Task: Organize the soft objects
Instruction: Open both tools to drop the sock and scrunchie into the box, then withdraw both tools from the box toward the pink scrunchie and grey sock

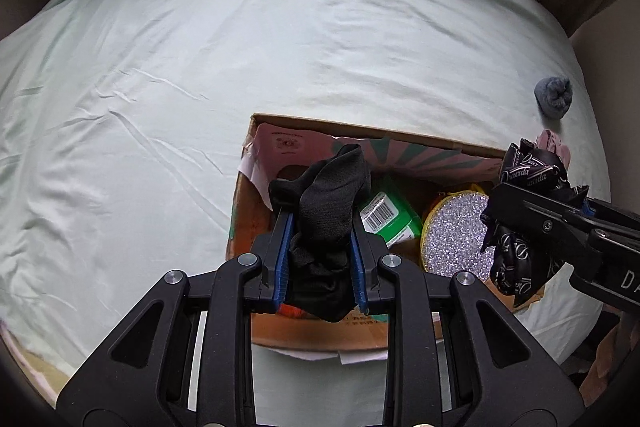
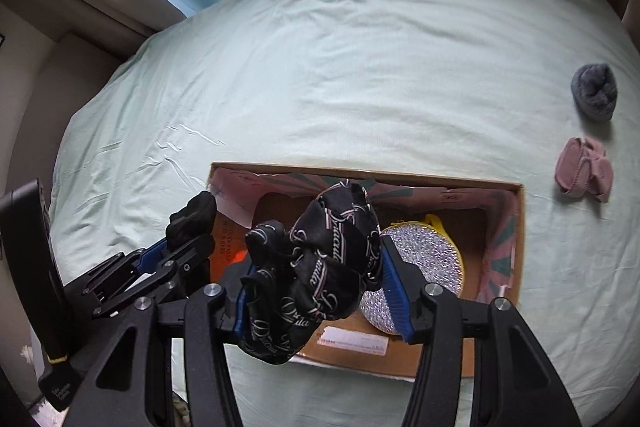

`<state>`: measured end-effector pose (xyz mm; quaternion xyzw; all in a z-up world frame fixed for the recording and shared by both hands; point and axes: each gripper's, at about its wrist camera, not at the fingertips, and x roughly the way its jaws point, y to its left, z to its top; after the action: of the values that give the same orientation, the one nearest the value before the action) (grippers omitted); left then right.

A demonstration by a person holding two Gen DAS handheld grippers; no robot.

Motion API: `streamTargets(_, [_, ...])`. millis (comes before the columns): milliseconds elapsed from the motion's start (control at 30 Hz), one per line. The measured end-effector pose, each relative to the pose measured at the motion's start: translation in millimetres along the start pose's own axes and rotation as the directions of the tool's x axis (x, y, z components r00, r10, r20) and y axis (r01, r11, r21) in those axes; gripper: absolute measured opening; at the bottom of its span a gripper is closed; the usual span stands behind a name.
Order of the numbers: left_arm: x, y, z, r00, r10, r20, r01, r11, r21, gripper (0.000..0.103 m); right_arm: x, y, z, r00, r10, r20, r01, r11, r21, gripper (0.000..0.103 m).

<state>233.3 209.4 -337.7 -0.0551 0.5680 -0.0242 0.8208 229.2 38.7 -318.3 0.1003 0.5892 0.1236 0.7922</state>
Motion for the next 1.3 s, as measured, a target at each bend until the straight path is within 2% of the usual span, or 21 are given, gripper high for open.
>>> streamTargets(67, [9.4, -1.5, 3.6, 1.000, -0.001, -0.012, 0.001, 1.000, 0.019, 0.024, 10.9, -3.9, 4.8, 1.000, -0.005, -0.015, 0.005, 1.000, 0.018, 0.050])
streamTargets(100, [13.2, -2.5, 5.1, 1.000, -0.009, -0.019, 0.010, 1.000, 0.028, 0.033, 14.6, -5.7, 7.6, 1.000, -0.005, -0.023, 0.006, 1.000, 0.030, 0.051])
streamTargets(133, [16.6, -3.1, 6.4, 0.999, -0.021, -0.027, 0.022, 0.999, 0.036, 0.056, 18.7, -8.5, 9.6, 0.999, 0.000, -0.037, 0.002, 0.999, 0.048, 0.056])
streamTargets(167, [18.4, -3.9, 6.8, 0.999, -0.035, -0.029, 0.036, 0.998, 0.042, 0.073, 21.3, -11.6, 11.1, 0.999, 0.001, -0.048, 0.002, 0.998, 0.067, 0.063])
streamTargets(200, [19.9, -4.9, 6.9, 0.998, -0.049, -0.030, 0.051, 0.997, 0.050, 0.102, 24.9, -15.7, 12.7, 0.998, -0.004, -0.057, 0.008, 0.996, 0.086, 0.068])
streamTargets(267, [22.6, -7.0, 6.6, 0.998, -0.054, -0.038, 0.057, 0.996, 0.072, 0.103, 29.4, -21.2, 14.3, 0.998, -0.014, -0.063, 0.021, 0.994, 0.108, 0.090])
streamTargets(333, [23.9, -10.8, 3.2, 0.998, -0.048, -0.043, 0.052, 0.994, 0.098, 0.103, 31.5, -25.8, 15.8, 0.998, -0.017, -0.062, 0.025, 0.992, 0.126, 0.094])
streamTargets(533, [26.1, -7.7, -8.0, 0.997, -0.035, -0.071, 0.042, 0.995, 0.093, 0.103, 27.7, -26.2, 11.0, 0.998, -0.031, -0.060, 0.037, 0.994, 0.107, 0.094])
streamTargets(700, [14.3, -5.0, -13.3, 0.997, -0.037, -0.061, 0.042, 0.996, 0.083, 0.103, 18.5, -25.2, 4.0, 0.998, -0.027, -0.051, 0.033, 0.994, 0.106, 0.094])
streamTargets(900, [-16.7, -6.4, -16.4, 0.999, -0.035, -0.017, 0.037, 0.995, 0.090, 0.103, -8.4, -14.9, -5.9, 0.999, -0.040, -0.003, 0.041, 0.996, 0.077, 0.094])
streamTargets(1100, [-58.5, -5.0, -24.2, 0.998, -0.044, 0.041, 0.041, 0.996, 0.074, 0.103, -47.6, -3.0, -21.8, 0.994, -0.083, 0.067, 0.082, 0.997, 0.016, 0.094])
streamTargets(1300, [-103.7, -7.0, -42.4, 0.995, -0.023, 0.099, 0.016, 0.997, 0.071, 0.103, -94.4, 9.5, -45.7, 0.980, -0.119, 0.162, 0.129, 0.991, -0.047, 0.094])
